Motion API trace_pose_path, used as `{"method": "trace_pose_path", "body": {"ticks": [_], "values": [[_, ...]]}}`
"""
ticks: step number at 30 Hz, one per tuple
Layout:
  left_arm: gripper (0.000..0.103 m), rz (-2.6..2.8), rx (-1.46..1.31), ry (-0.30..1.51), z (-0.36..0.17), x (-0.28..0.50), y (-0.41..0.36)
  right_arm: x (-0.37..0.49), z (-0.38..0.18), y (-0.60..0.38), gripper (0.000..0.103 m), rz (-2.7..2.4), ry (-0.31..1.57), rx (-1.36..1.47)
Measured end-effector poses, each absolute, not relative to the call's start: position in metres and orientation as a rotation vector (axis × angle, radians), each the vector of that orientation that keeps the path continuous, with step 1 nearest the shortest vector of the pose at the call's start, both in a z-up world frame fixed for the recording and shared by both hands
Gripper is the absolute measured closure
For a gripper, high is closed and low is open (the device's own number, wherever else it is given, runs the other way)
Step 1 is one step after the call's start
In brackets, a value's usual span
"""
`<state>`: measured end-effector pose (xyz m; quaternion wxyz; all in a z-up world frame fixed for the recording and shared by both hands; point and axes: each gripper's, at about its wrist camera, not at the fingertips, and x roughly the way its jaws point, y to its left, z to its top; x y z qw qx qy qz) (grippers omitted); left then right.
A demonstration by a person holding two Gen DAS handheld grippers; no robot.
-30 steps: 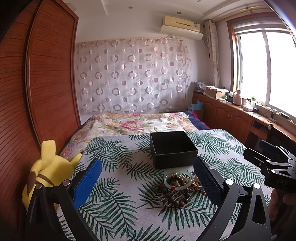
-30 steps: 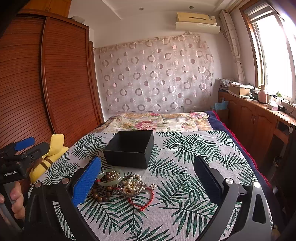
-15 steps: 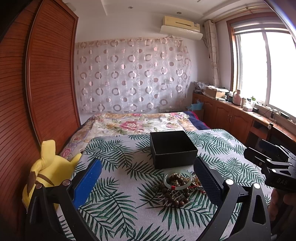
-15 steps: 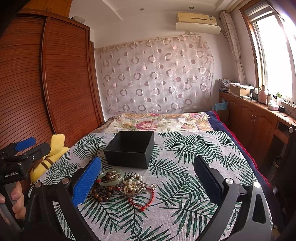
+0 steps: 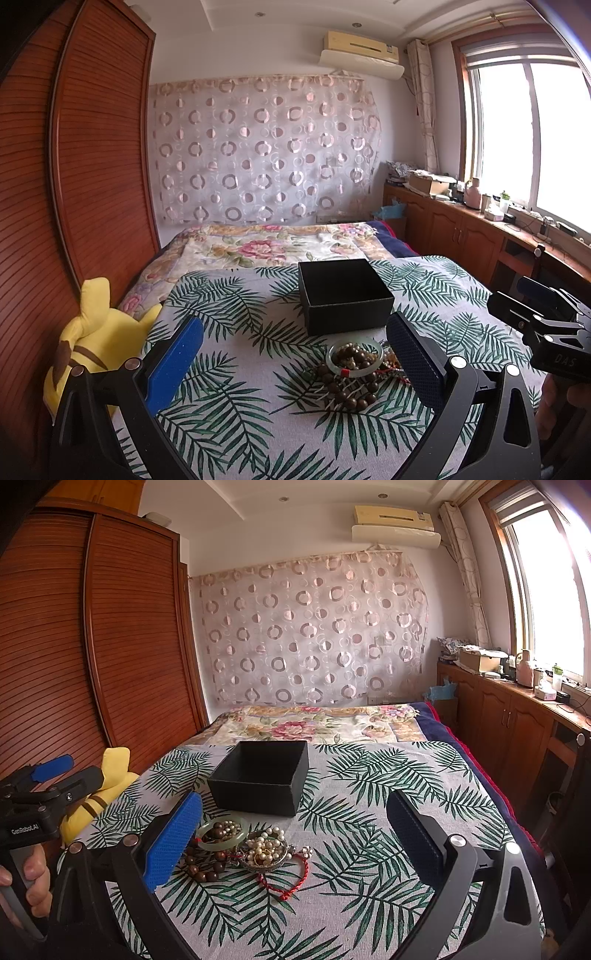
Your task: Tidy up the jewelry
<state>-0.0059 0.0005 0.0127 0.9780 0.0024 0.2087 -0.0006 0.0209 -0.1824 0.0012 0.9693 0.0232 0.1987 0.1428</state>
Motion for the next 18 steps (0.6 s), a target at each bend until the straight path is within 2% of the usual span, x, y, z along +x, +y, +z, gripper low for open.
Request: {"method": "trace_pose_path", "body": {"ticks": [12,18], "values": [[0.007,-0.012,0.002,0.478,-0.007,0.004,-0.002,0.021,-0.002,-0.170,0.002,0.294,0.422,0.032],[0.007,-0.026,-0.003,0.536,-0.025,0.017,0.004,0.034,-0.024,-0.178,0.002,0.321,0.442,0.020]]}}
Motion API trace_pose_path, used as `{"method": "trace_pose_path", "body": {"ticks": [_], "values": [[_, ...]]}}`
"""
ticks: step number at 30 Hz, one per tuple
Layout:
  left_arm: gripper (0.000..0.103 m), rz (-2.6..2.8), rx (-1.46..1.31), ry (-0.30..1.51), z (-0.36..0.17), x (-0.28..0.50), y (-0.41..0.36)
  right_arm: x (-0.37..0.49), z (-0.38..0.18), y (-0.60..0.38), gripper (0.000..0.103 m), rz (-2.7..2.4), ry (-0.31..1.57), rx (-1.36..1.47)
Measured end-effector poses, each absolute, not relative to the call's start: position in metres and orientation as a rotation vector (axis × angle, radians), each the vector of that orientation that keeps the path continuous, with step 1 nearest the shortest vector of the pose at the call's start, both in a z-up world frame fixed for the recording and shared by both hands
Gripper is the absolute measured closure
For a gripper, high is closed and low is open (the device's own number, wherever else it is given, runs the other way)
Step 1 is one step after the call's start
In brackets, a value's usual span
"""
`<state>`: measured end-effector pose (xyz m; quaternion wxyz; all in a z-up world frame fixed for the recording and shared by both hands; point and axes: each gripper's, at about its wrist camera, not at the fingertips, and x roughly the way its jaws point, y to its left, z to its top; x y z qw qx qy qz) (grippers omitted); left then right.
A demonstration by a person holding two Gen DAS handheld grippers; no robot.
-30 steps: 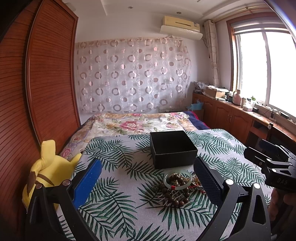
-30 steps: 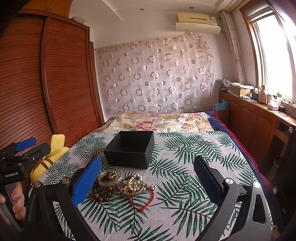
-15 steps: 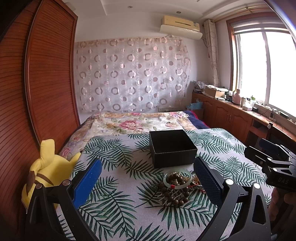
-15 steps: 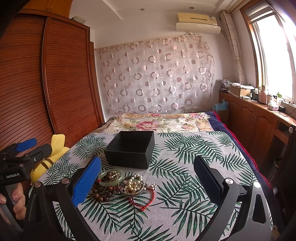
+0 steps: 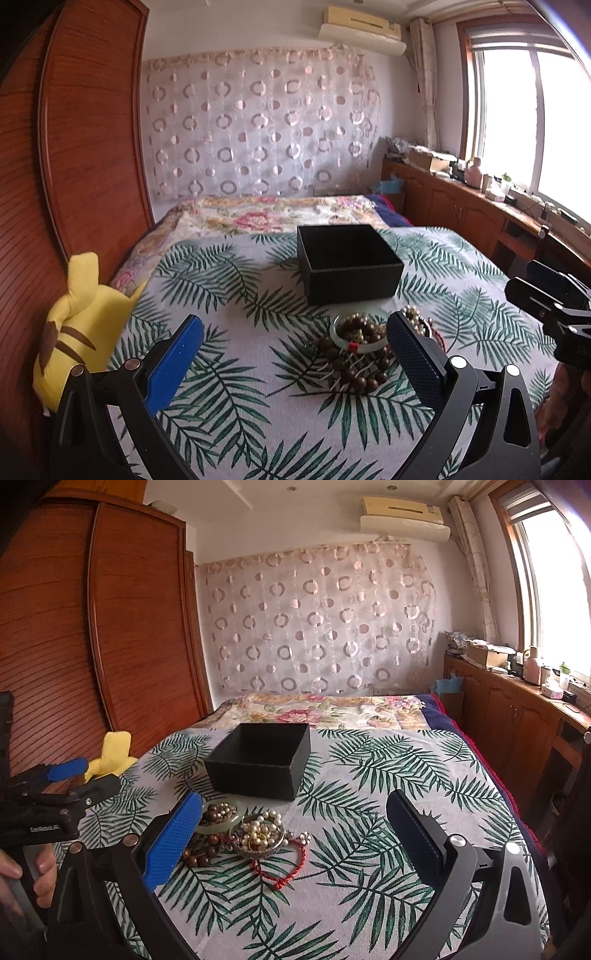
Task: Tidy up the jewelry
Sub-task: 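Move left tool to the jade bangle while right tool approaches the silver cuff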
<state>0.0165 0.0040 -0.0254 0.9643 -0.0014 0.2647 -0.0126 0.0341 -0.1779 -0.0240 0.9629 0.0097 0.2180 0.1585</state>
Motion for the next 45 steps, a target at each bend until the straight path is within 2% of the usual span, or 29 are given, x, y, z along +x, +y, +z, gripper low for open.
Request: {"method": "trace_pose_path", "body": {"ticks": [3,8,19,29,32,40,45], "values": [[0.007,-0.039,-0.012,0.557,-0.033,0.022,0.008,0.036,-0.027,-0.182,0.003,0.339,0.454,0.014],[0.007,-0.078,-0.017,0.603,-0.045,0.032,0.009,0.041,-0.038,-0.180,0.016,0.384,0.495,-0.012],[0.007,-0.226,-0.029,0.723,-0.069,0.062,-0.001,0.059,-0.069,-0.173,0.039,0.496,0.638,-0.038],[0.007,-0.345,-0.043,0.804,-0.086,0.098,-0.018,0.062,-0.083,-0.169,0.039,0.530,0.689,-0.075],[0.014,-0.372,-0.048,0.841,-0.091,0.111,-0.023,0.064,-0.087,-0.169,0.039,0.530,0.704,-0.078],[0.016,-0.393,-0.032,0.898,-0.099,0.135,-0.037,0.063,-0.089,-0.171,0.039,0.527,0.695,-0.073],[0.024,-0.404,-0.029,0.923,-0.104,0.141,-0.037,0.064,-0.089,-0.171,0.039,0.525,0.695,-0.068]]}}
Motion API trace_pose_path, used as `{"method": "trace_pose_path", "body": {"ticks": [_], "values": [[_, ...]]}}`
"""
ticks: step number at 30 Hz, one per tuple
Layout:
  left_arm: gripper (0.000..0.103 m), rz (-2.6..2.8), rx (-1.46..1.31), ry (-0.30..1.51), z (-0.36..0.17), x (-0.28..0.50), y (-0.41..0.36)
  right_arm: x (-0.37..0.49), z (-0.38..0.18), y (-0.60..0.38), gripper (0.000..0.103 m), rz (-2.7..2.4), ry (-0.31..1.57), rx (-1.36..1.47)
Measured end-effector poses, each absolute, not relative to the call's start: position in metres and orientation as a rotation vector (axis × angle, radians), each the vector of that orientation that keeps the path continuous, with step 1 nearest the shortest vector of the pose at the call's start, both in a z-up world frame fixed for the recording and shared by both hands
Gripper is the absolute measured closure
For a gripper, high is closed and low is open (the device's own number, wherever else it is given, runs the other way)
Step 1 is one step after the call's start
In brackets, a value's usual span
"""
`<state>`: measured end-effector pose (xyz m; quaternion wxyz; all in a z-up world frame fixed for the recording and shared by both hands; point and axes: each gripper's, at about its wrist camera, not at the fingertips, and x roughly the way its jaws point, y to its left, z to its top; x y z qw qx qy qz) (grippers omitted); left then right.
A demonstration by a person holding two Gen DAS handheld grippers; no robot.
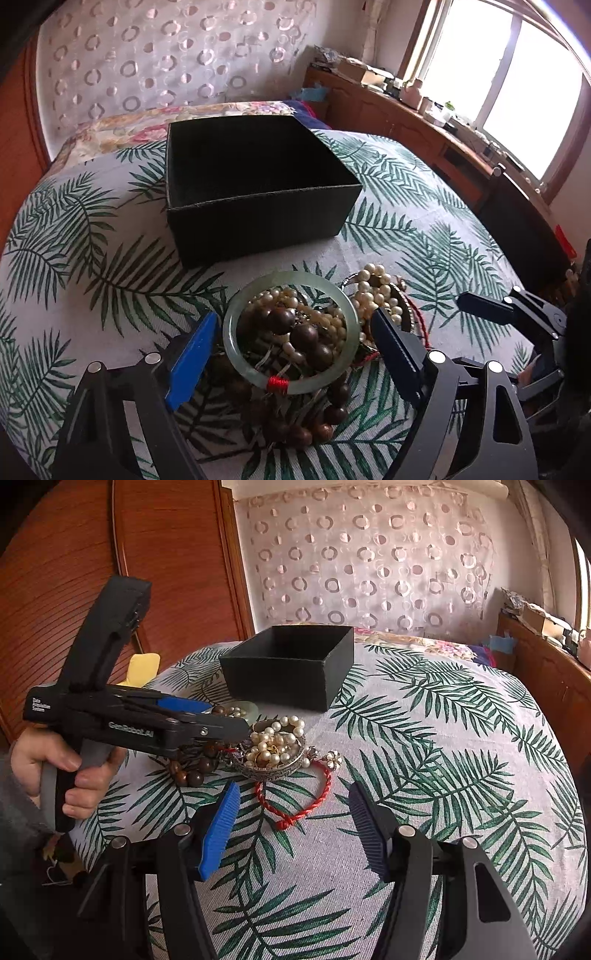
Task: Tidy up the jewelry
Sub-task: 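Move left tool to the jade bangle while right tool approaches the silver cuff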
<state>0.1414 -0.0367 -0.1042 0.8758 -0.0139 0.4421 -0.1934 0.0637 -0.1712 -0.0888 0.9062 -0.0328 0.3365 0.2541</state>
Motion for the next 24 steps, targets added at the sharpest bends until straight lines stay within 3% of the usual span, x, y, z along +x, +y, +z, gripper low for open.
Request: {"method": "trace_pose_path", "body": {"ticks": [5,24], "values": [[0.034,-0.405,-0.009,0.921,-0.105,0.145,-0.039,0.064,-0.088,-0.172,0.039,0.525,0.695,-0.066],[0.034,-0.354,-0.056,0.766,-0.077,0.102,-0.014,0.078,-0.081,-0.156,0.039,0.577,0.717,-0.115]]}}
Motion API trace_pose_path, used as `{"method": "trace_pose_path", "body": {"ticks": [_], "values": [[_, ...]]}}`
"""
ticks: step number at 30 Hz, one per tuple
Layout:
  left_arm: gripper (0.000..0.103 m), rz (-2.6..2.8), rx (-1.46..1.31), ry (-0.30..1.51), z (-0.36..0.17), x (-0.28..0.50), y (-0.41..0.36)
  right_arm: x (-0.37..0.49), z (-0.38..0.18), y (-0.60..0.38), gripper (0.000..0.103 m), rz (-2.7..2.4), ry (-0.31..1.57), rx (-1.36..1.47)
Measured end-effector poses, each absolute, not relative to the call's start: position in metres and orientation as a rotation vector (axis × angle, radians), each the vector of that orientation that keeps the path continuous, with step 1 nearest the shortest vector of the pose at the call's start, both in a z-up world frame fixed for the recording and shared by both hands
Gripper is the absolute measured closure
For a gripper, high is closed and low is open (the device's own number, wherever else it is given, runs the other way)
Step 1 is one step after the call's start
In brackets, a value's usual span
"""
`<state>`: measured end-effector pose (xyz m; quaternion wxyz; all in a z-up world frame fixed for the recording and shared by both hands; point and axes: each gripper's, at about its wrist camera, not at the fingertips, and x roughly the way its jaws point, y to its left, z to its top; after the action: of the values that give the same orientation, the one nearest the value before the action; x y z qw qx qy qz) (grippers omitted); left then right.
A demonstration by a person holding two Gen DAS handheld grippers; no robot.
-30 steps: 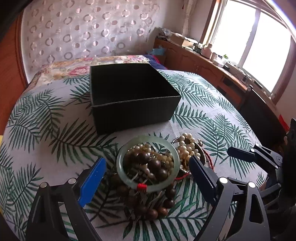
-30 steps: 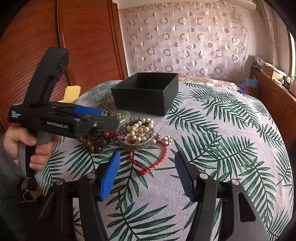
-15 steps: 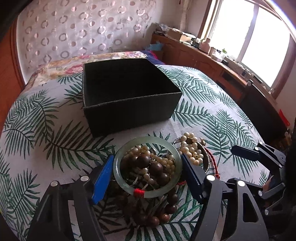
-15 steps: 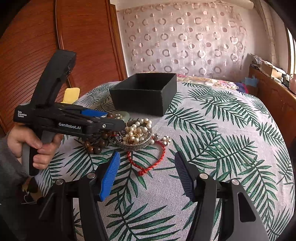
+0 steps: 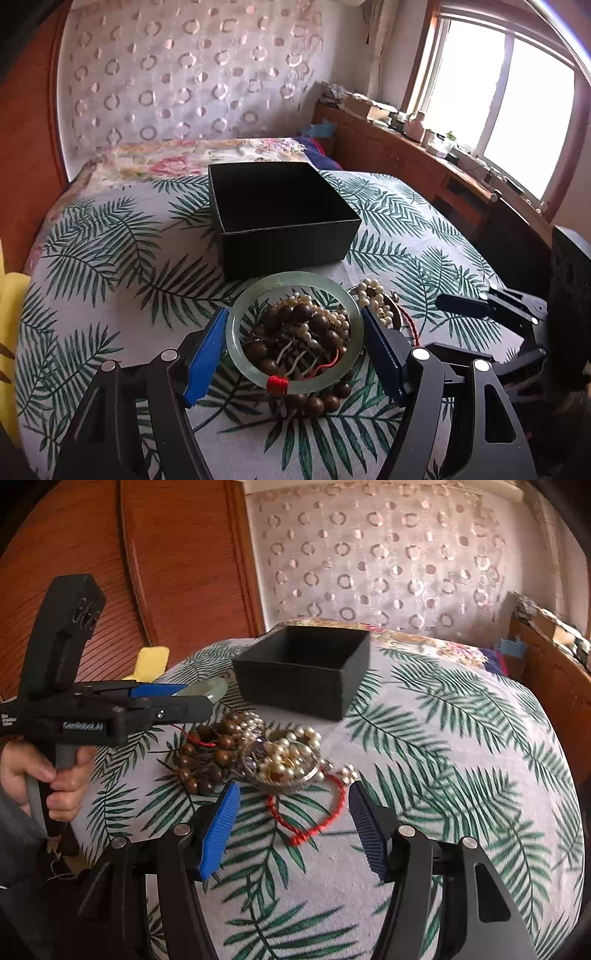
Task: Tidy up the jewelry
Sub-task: 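Move left tool to the jade bangle while right tool approaches the silver cuff, then grasp the jade bangle with left tool while right tool grasps the silver cuff bangle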
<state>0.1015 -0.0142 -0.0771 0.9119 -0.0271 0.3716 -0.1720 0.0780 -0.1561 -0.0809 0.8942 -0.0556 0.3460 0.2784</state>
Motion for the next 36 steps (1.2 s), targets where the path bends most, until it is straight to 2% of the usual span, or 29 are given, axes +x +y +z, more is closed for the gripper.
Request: {"method": "trace_pose_path", "body": {"ticks": [18,36], "values": [[0.034,-0.340,-0.090,0.759,-0.080,0.092,0.002,0.121,-0.089,-0.124,0.039,0.726,0.837,-0.234],[0.034,-0.339,-0.091,0.762,-0.080,0.092,0.003,0.138,-0.089,-0.126,0.041,0.784,0.854,-0.247]]}}
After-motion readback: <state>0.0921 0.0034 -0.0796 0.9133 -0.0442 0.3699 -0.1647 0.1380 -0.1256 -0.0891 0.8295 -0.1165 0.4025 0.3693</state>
